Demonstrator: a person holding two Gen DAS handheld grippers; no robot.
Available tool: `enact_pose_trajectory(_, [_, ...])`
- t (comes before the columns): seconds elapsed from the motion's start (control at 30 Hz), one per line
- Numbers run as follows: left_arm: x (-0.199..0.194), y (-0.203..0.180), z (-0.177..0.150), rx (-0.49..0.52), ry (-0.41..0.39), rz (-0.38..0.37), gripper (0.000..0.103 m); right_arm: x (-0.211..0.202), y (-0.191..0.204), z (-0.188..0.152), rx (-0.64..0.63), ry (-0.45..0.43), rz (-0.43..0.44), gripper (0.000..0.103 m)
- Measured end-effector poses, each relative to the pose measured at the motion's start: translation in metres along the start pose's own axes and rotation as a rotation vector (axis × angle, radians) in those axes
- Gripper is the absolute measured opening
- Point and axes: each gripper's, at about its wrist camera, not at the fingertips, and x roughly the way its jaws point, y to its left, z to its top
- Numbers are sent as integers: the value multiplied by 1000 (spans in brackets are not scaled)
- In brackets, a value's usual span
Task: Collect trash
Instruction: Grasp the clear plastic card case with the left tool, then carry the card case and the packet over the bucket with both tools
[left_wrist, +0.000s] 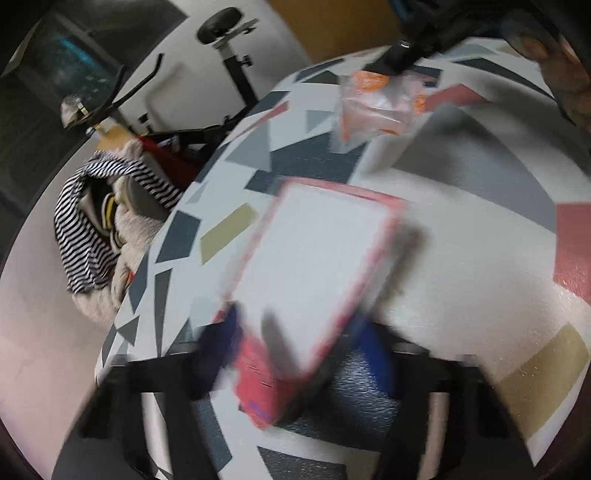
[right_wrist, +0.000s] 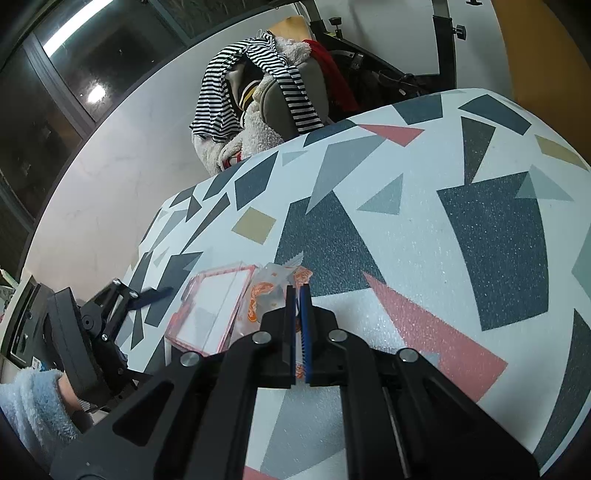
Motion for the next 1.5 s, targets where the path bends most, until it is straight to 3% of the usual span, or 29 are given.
enact_pose_trajectory(0.03, [-1, -4, 0, 19, -6, 12, 42, 0, 0, -1, 1, 1, 0, 7])
enact_pose_trajectory(0.13, [-11, 5, 0, -40, -39, -43, 39, -1, 1, -3, -1, 3, 2, 7])
enact_pose_trajectory(0.2, [-20, 19, 1, -125, -62, -66, 36, -1, 2, -5, -5, 5, 2, 7])
enact_pose_trajectory(0.37, [-44, 83, -8, -472, -127, -166, 31, -4, 6, -8, -4, 7, 7, 7])
enact_pose_trajectory(0.43, [-50, 100, -16, -567, -135, -190, 29, -7, 9, -10, -4, 5, 10, 7])
enact_pose_trajectory(0.77, [-77, 135, -71, -923, -141, -278, 19, -21, 29, -18, -23, 3, 18, 7])
enact_pose_trajectory(0.97, [-96, 129, -89, -995, -131, -276, 18, -33, 41, -26, -37, 2, 15, 7])
enact_pose_trajectory(1.3, [-160, 112, -99, -976, -188, -277, 18, -60, 65, -48, -68, 1, 14, 7])
enact_pose_trajectory(1.5, [-203, 79, -107, -969, -225, -305, 18, -78, 83, -68, -116, 1, 8, 7])
